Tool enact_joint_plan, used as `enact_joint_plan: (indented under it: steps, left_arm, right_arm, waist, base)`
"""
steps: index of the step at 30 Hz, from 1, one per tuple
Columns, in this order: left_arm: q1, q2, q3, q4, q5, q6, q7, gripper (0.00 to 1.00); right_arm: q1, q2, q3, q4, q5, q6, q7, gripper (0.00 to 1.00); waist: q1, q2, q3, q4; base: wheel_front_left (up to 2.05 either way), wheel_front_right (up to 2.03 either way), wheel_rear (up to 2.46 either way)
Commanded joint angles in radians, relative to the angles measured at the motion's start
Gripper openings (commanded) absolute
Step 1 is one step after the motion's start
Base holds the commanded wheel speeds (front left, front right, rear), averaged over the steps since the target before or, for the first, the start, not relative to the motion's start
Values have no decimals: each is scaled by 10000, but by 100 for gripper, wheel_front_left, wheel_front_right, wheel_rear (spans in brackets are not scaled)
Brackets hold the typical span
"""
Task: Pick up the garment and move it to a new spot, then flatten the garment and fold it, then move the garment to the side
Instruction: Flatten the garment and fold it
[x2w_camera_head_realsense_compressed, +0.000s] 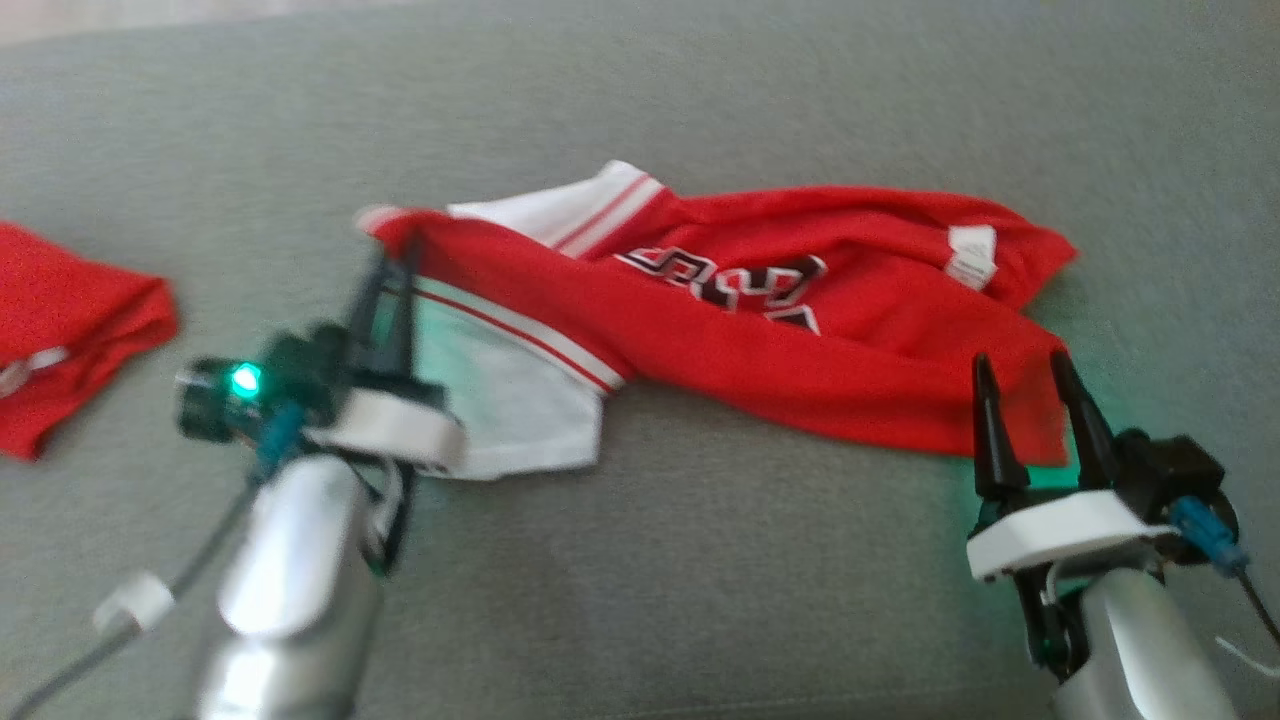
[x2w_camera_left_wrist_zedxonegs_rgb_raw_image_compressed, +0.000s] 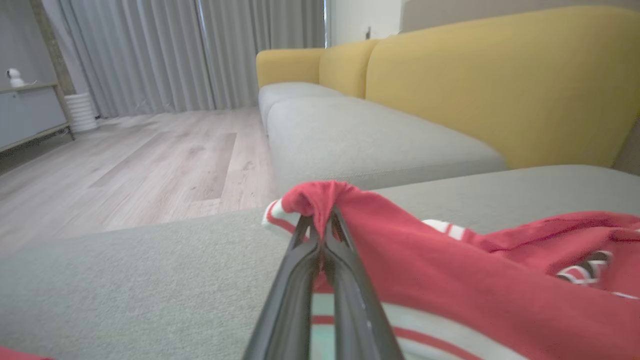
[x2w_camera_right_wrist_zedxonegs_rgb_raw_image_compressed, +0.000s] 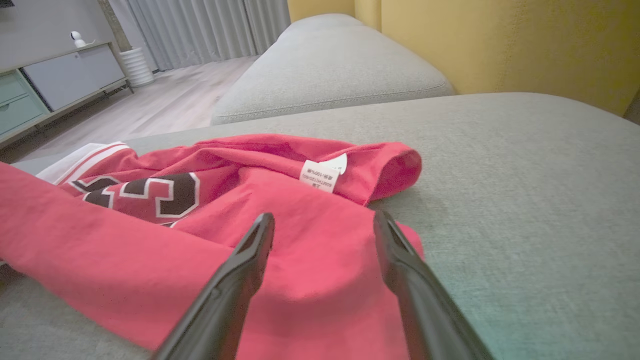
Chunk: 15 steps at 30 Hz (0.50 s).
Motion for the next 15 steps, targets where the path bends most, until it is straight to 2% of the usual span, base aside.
enact_joint_plan:
  steps: [1, 4, 6, 7, 8, 11, 15]
  left_arm:
    - [-560, 322, 449, 101, 34, 83, -51, 0]
    - [-1418, 559, 729, 1296, 13, 149, -51, 0]
    - [-1823, 609, 976, 1888, -109, 224, -51, 33]
    - [-1960, 652, 1060, 2139, -116, 270, -51, 57]
    - [-2058, 679, 1123, 2346, -119, 296, -51, 100]
    - [-2098, 661, 1290, 2663, -140, 335, -51, 100]
    - [-1612, 479, 1458, 2310, -125, 309, -51, 100]
  right_arm:
    - [-209, -41, 268, -322, 69, -6, -63, 100]
    - [-338, -41, 259, -406, 164, -6, -63, 100]
    - [-395, -41, 268, -403, 196, -6, -63, 100]
    - [-415, -40, 253, -393, 202, -6, -63, 100]
    - [-431, -40, 238, -371, 221, -6, -63, 100]
    - [-424, -40, 269, -292, 346, -6, -63, 100]
    - [-377, -40, 349, -23, 478, -6, -63, 100]
  waist:
    - [-2, 0, 496, -540]
    - [-2, 0, 725, -853]
    - [-2, 0, 811, -997]
    - [-2, 0, 828, -1046]
    - [-2, 0, 832, -1083]
    - [-2, 0, 749, -1090]
    - [-2, 0, 505, -863]
  base:
    - [0, 0, 0]
    - [0, 0, 0]
    - [0, 0, 0]
    - [0, 0, 0]
    - [0, 0, 0]
    - [0, 0, 0]
    - [0, 0, 0]
